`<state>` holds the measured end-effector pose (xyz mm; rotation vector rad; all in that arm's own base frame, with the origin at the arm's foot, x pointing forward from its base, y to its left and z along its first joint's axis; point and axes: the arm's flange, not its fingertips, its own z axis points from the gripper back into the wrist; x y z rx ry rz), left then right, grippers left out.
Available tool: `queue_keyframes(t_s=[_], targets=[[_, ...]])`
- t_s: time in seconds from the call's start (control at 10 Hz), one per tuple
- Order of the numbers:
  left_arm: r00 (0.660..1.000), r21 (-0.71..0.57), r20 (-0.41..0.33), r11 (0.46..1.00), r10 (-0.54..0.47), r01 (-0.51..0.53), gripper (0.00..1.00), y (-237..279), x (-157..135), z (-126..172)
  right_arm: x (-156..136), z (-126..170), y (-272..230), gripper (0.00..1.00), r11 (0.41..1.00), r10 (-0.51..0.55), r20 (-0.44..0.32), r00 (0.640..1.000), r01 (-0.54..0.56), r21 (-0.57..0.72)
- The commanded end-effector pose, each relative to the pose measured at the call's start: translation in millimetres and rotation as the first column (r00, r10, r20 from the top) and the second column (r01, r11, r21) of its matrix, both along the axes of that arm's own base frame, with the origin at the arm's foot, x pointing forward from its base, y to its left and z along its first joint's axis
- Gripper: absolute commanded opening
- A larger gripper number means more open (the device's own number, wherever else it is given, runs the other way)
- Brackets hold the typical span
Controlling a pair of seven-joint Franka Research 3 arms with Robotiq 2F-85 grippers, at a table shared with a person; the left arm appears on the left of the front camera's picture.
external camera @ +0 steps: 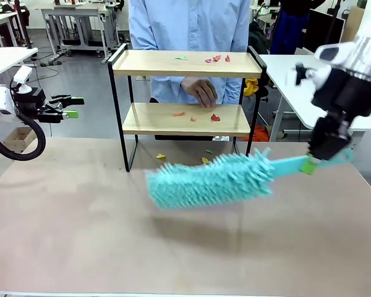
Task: Clean the shelf.
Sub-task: Clean the specific section of the Shelf indicated by the human with the Duster.
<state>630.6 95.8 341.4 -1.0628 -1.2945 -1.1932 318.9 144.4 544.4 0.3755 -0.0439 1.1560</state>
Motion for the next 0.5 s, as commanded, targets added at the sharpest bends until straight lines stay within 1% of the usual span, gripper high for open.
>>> queue_keyframes(t_s=[0.0,0.1,0.2,0.3,0.4], targets=[[1.000,0.007,0.004,1.000,0.000,0.000,1.00,-1,0,3,-14,15,43,0.13,0.970,-0.223,0.049,0.974,0.217,0.108],[1.000,0.007,0.004,1.000,0.000,0.000,1.00,-1,0,3,-18,22,64,0.13,0.944,-0.303,0.040,0.952,0.295,0.148],[1.000,0.007,0.004,1.000,0.000,0.000,1.00,-1,0,3,-20,26,90,0.13,0.900,-0.412,0.035,0.911,0.400,0.174],[1.000,0.007,0.004,1.000,0.000,0.000,1.00,-1,0,3,-17,26,111,0.13,0.861,-0.491,0.033,0.870,0.480,0.169],[1.000,0.007,0.004,1.000,0.000,0.000,1.00,-1,0,3,-11,24,128,0.13,0.802,-0.588,0.084,0.804,0.567,0.185]])
